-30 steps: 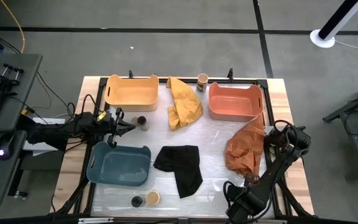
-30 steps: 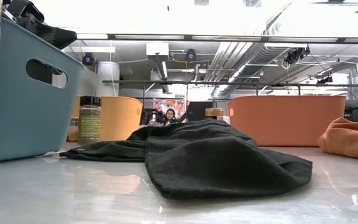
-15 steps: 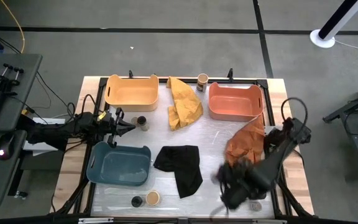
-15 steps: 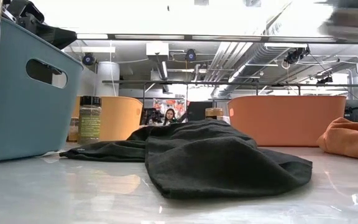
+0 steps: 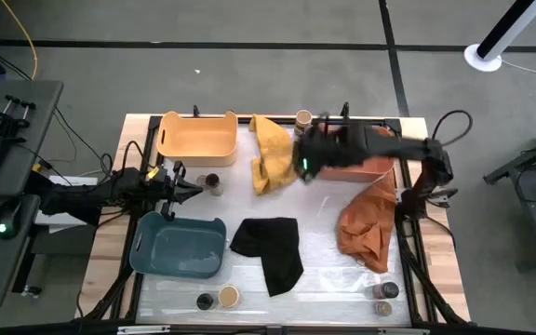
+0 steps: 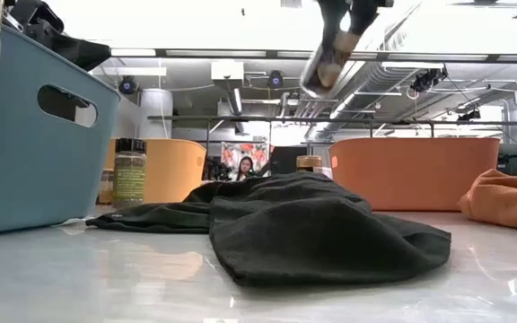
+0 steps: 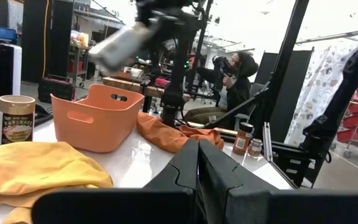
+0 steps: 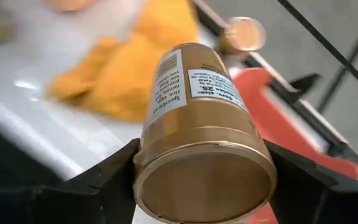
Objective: Sort spices by type
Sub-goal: Put the bottom right gold spice bottle into the orange bin
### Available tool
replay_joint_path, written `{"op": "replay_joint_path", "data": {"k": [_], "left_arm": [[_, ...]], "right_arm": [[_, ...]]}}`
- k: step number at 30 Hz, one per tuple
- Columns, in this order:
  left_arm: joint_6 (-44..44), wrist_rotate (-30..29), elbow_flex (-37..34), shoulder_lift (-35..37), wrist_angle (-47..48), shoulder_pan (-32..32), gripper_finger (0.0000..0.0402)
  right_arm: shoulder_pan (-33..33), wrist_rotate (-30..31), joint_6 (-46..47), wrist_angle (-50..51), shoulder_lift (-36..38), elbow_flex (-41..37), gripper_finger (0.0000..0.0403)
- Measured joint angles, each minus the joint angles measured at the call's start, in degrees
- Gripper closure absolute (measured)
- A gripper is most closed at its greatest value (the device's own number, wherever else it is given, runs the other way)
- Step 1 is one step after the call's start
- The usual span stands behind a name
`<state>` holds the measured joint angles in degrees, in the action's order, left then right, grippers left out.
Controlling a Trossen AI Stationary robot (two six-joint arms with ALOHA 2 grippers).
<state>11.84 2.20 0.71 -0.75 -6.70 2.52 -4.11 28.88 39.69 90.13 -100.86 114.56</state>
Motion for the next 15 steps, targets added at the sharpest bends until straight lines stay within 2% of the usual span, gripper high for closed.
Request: {"op": "replay_joint_path", "data": {"k": [8, 11, 15], "left_arm": [[0.0, 0.0, 0.0, 0.0, 0.0, 0.0, 0.0401], [0.0, 0.0, 0.0, 0.0, 0.0, 0.0, 0.0401], [0.0, 0.0, 0.0, 0.0, 0.0, 0.0, 0.0401]], "right_arm": [[-19.3, -13.8, -6.7, -0.4, 2.5, -1.3, 0.013], [-24.0, -16.2, -6.7, -0.3, 5.7, -8.1, 0.013], [-29.6, -19.4, -4.1, 0.2, 13.4, -21.9, 0.013]]}}
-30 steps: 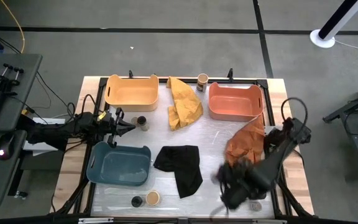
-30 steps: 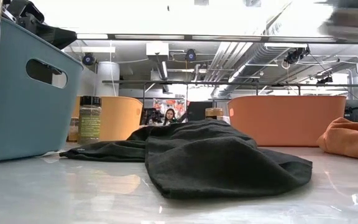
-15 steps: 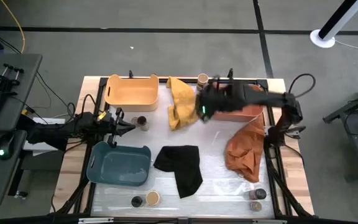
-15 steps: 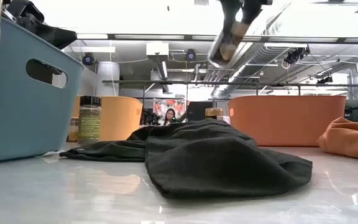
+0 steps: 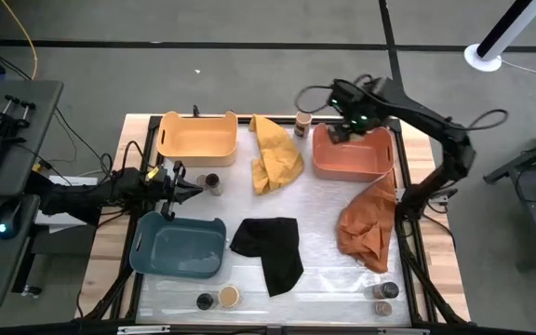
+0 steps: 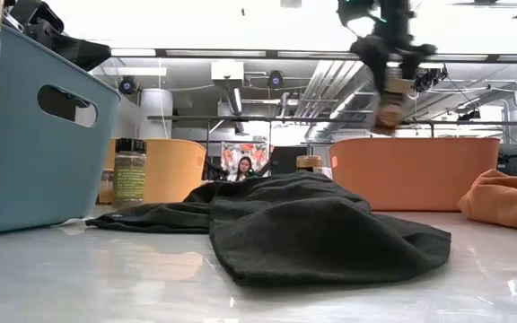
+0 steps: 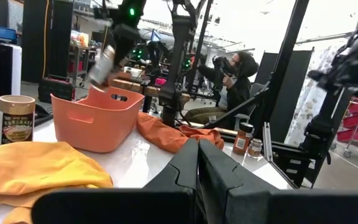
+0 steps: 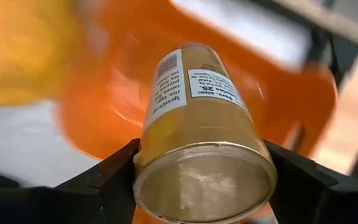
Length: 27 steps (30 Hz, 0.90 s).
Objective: Sort spices by type
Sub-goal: Put the bottom right gold spice bottle into the orange bin
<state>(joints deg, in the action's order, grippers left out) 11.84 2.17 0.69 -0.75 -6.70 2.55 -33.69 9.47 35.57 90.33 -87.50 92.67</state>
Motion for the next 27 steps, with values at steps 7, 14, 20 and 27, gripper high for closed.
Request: {"op": "replay_joint_path", "data": {"k": [7, 14, 20, 27], "left_arm": [[0.0, 0.0, 0.0, 0.0, 0.0, 0.0, 0.0401], [0.0, 0.0, 0.0, 0.0, 0.0, 0.0, 0.0401], [0.0, 0.0, 0.0, 0.0, 0.0, 0.0, 0.0401], [0.0, 0.0, 0.0, 0.0, 0.0, 0.0, 0.0401]], "right_arm": [[-9.6, -4.1, 2.9, -0.3, 8.2, -14.2, 0.013], [-16.8, -4.0, -6.0, -7.7, 6.0, -21.7, 0.013], [-21.1, -4.1, -11.5, -16.4, 2.2, -24.4, 0.0129], [-22.2, -5.5, -10.4, -18.8, -1.8, -24.4, 0.0126]]}}
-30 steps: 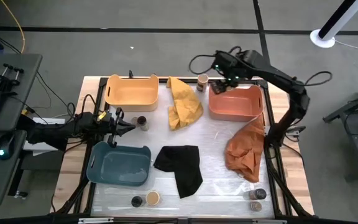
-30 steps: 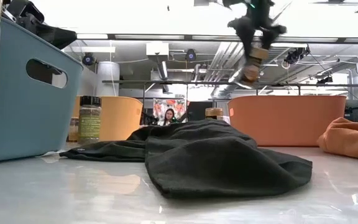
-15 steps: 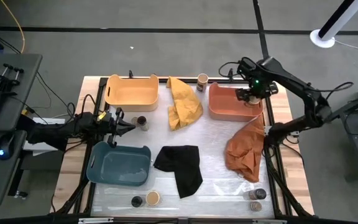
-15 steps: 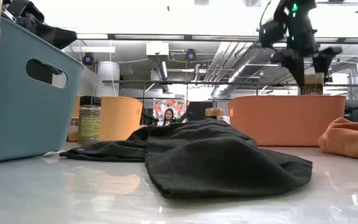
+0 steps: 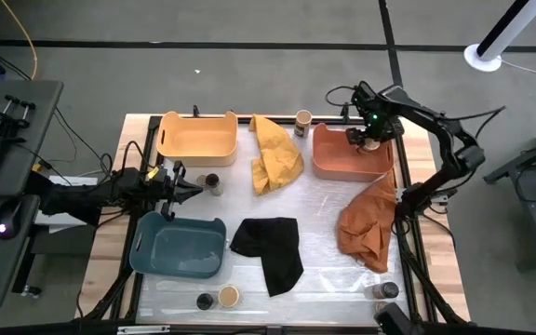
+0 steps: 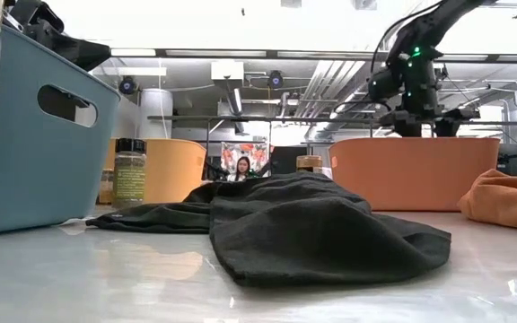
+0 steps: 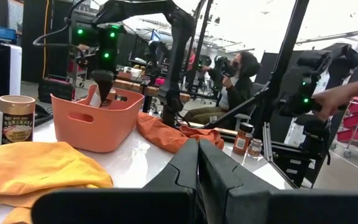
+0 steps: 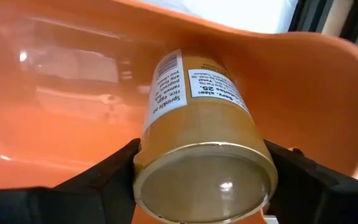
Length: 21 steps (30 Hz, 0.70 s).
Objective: Sort spices by type
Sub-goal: Put the bottom right gold spice bottle into the orange bin
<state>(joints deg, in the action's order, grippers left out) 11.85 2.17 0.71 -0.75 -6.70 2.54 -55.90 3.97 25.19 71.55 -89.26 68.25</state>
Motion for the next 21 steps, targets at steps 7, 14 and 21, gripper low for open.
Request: {"op": "replay_joint_path", "data": {"k": [7, 14, 21], "left_arm": [[0.0, 0.0, 0.0, 0.0, 0.0, 0.0, 0.0401], [0.0, 0.0, 0.0, 0.0, 0.0, 0.0, 0.0401], [0.0, 0.0, 0.0, 0.0, 0.0, 0.0, 0.0401]], "right_arm": [[0.0, -1.0, 4.7, 0.0, -2.2, 0.0, 0.0118], [0.0, -1.0, 6.4, -1.0, -2.2, 0.0, 0.0116], [0.0, -1.1, 7.3, 0.6, -2.3, 0.0, 0.0115]]}}
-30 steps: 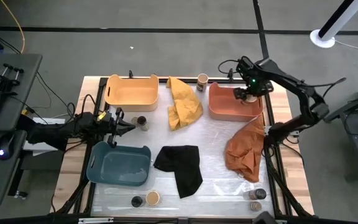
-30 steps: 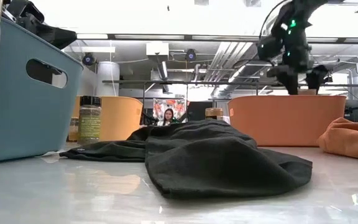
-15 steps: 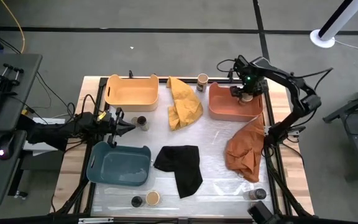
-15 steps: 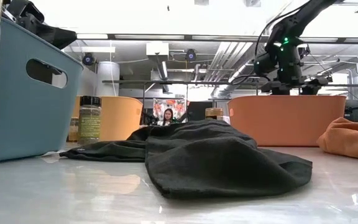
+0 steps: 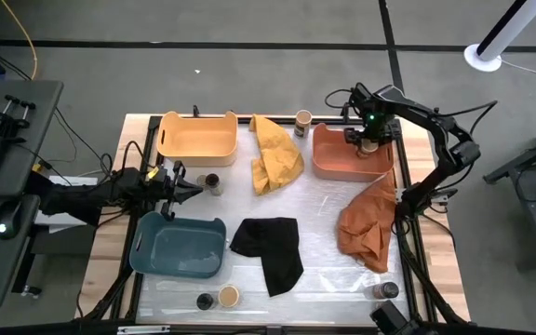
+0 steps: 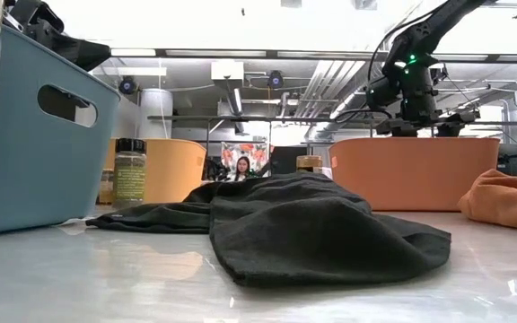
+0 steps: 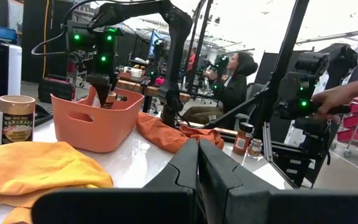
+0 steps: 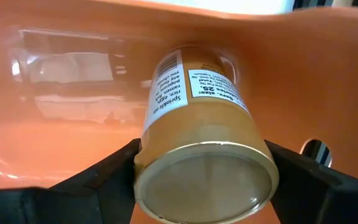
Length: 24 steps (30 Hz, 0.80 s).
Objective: Sort spices by type
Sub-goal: Put the bottom right gold spice bottle into the orange bin
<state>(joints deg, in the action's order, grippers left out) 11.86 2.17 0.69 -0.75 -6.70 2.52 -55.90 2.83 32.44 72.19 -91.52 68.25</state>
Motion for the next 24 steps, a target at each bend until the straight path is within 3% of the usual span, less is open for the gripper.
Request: {"op": "replay_joint_path", "data": {"k": [16, 24], "left_arm": [[0.0, 0.0, 0.0, 0.0, 0.0, 0.0, 0.0401], [0.0, 0.0, 0.0, 0.0, 0.0, 0.0, 0.0401]], "right_arm": [[0.0, 1.9, 0.7, -0.9, 0.0, 0.0, 0.0112], [0.0, 2.9, 0.6, -0.8, 0.0, 0.0, 0.007]]}}
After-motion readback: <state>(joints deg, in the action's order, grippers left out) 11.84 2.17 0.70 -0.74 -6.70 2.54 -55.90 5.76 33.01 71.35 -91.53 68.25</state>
